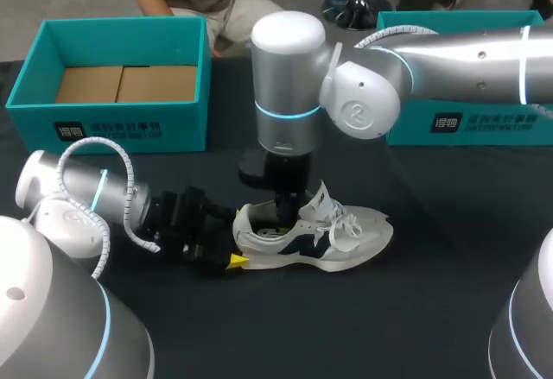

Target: Take the shoe out of the shoebox, open the shoe tongue, remove and reinsert the insole, then place the shoe into the shoebox

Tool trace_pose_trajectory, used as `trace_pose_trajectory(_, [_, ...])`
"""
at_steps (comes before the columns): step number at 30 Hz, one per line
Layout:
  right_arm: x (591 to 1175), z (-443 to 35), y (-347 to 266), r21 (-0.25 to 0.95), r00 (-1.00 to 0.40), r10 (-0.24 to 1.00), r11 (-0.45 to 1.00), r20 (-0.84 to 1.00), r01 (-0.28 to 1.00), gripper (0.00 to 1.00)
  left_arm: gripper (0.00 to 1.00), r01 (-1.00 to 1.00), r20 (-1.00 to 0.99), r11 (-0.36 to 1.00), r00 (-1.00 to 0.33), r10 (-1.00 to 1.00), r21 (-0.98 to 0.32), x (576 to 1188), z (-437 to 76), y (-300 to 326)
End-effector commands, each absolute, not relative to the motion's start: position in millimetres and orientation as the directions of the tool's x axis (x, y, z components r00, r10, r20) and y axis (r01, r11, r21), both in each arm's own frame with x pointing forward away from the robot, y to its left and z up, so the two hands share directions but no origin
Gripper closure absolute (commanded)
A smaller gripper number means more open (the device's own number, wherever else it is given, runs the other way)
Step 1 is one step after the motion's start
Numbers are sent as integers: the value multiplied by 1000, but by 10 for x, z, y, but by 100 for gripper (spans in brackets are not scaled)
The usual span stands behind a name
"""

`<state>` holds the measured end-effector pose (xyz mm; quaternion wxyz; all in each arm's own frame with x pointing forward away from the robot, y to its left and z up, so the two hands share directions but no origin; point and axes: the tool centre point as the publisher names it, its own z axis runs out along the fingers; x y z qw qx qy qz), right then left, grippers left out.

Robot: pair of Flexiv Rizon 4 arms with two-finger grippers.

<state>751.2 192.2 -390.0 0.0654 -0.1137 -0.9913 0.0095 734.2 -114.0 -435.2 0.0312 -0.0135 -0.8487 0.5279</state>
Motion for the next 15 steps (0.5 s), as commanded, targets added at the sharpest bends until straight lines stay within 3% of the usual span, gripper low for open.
trace_pose_trajectory(1, [7523, -3912, 1905, -36, -966, 226, 974, 123, 223, 60, 100, -9, 38, 445, -998, 58, -895, 7328, -4406, -1155])
trace_pose_trajectory(15, [7317, -4366, 2097, -49, -957, 231, 973, 174, 225, 61, 100, -9, 38, 445, -998, 58, -895, 7328, -4406, -1155])
